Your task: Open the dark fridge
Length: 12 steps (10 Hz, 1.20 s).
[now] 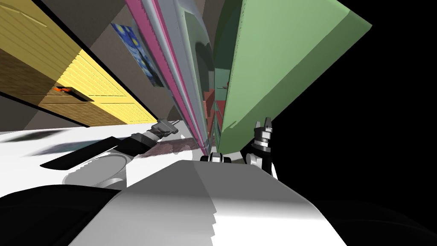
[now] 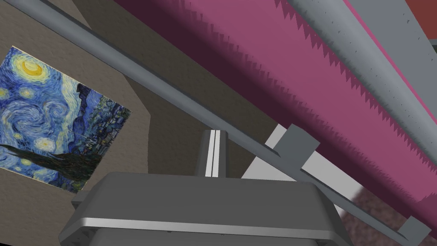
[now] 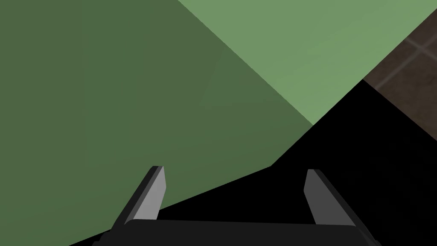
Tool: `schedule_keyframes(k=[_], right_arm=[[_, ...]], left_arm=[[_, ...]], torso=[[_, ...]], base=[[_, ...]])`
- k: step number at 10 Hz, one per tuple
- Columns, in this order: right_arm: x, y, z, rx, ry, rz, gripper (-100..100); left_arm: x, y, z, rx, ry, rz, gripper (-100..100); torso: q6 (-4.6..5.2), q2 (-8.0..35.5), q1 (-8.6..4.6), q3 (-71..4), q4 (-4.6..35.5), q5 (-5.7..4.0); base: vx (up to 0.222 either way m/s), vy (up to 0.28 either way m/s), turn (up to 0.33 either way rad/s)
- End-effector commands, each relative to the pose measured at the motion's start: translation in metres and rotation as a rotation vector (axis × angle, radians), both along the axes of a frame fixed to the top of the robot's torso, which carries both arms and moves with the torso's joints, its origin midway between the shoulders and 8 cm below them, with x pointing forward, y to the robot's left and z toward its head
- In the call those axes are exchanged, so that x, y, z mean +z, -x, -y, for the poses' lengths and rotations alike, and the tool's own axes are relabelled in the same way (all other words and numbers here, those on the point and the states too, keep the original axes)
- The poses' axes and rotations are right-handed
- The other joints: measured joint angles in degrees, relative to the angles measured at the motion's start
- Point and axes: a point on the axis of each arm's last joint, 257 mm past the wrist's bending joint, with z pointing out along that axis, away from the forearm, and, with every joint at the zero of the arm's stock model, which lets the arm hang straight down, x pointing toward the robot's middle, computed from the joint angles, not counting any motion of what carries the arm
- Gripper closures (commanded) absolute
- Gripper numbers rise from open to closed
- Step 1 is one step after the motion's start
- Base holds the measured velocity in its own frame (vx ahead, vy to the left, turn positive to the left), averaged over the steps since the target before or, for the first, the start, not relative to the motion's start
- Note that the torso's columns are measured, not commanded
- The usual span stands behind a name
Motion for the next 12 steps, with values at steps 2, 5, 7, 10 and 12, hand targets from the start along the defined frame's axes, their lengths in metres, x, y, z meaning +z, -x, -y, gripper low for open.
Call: schedule_keyframes(k=[2, 5, 7, 10, 12], right_arm=[[0.0, 0.0, 0.0, 0.0, 0.0, 0.0, 0], [0.0, 0.0, 0.0, 0.0, 0.0, 0.0, 0], [0.0, 0.0, 0.0, 0.0, 0.001, -0.001, 0], [0.0, 0.0, 0.0, 0.0, 0.001, 0.0, 0], [0.0, 0.0, 0.0, 0.0, 0.001, 0.0, 0]], left_arm=[[0.0, 0.0, 0.0, 0.0, 0.0, 0.0, 100], [0.001, 0.0, 0.011, -0.043, 0.0, -0.001, 100], [0.001, 0.001, 0.018, -0.071, -0.001, -0.001, 100], [0.002, 0.002, 0.028, -0.114, -0.001, -0.001, 100], [0.003, 0.003, 0.035, -0.143, -0.002, 0.0, 100]], torso=[[0.01, 0.03, 0.31, 0.01, 0.0, 0.11], [0.03, 0.06, 0.67, 0.03, 0.01, 0.18], [-0.01, -0.06, 0.6, -0.03, -0.02, 0.22], [0.02, 0.01, -0.18, 0.0, 0.0, -0.05], [0.0, -0.04, 0.24, -0.03, -0.01, 0.08]], base=[[0.0, 0.004, -0.003], [-0.006, 0.167, -0.061], [0.018, 0.305, -0.031], [0.016, 0.225, -0.059], [0.026, 0.241, -0.066]])
